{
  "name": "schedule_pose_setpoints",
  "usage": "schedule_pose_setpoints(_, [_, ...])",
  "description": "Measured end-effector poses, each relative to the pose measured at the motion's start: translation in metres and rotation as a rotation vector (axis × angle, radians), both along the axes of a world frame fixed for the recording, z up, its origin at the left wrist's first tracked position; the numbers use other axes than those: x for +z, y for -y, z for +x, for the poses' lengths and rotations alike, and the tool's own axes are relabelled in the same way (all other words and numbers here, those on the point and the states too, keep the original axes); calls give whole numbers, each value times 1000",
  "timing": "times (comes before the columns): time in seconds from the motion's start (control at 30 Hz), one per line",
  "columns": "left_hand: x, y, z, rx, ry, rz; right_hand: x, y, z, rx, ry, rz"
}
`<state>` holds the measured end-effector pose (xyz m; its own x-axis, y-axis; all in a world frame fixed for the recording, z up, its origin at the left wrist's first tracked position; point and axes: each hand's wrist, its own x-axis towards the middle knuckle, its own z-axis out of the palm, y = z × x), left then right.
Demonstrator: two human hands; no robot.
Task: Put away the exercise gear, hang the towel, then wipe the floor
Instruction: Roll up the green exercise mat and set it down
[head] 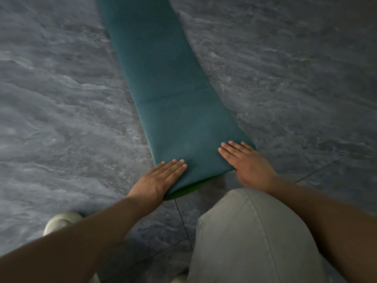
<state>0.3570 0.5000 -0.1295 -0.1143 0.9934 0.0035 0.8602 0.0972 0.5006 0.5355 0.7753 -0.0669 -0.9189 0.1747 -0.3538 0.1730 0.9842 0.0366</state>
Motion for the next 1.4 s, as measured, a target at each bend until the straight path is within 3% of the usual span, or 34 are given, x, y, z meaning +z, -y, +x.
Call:
schedule_pose_setpoints(0.27, [8,-6,-4,104,157,9,-13,5,-10,-29,-3,-65])
schedule_pose_setpoints(0.47, [-1,-9,-18,41,87,-56,-12,2,-5,-21,35,-97])
schedule_pose_setpoints(0.83, [13,-14,5,71,-16,-58,-7,-1,18,24,-96,-14])
schedule_pose_setpoints(1.13, [16,-8,25,78,-31,-45,-6,-3,31,105,4,-4])
schedule_pose_setpoints(1.23, [6,-4,43,66,-36,-58,-16,-5,50,139,-54,-6])
schedule_pose_setpoints(1.4, [0,0,58,32,-12,-126,-25,-1,64,108,49,52])
